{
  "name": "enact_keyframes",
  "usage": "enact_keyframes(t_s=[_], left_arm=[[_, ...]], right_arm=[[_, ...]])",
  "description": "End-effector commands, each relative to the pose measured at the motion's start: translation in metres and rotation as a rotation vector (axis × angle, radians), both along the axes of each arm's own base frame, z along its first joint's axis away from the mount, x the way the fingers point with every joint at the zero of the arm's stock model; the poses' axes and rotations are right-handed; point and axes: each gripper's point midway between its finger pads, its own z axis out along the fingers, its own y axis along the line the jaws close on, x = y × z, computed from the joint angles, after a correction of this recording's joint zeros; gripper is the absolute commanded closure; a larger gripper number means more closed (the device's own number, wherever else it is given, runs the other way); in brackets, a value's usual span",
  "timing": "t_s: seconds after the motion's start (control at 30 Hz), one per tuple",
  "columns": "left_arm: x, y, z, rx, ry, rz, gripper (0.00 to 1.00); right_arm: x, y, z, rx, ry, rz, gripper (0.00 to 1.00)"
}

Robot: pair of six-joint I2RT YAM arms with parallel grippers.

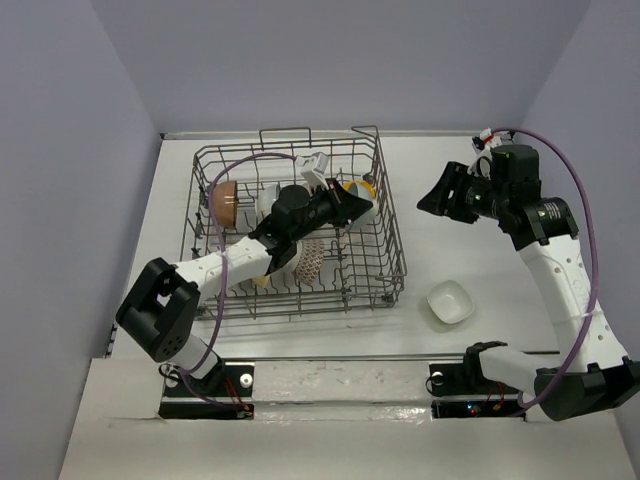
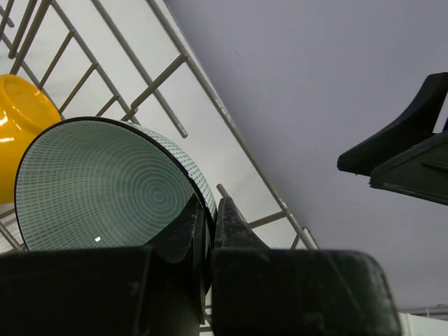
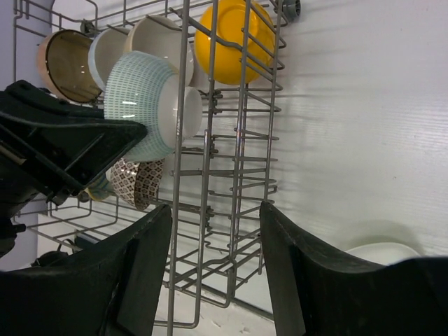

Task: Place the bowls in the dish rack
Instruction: Place the upside down bowl on the dish rack.

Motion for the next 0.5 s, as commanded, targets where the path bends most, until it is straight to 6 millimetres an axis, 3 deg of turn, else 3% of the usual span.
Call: enact_keyframes(t_s=[0.0,0.47], left_arm=[[0.006,0.001,0.044,-0.165,-0.103,0.03,1.0],[0.016,-0.008,0.006,-0.23,-0.017,0.034,1.0]], right_arm=[[-0.001,0.003,0.014,0.002,-0.076,0.037,0.41],[-0.005,0.001,0.003,-0.016,-0.06,0.034,0.41]])
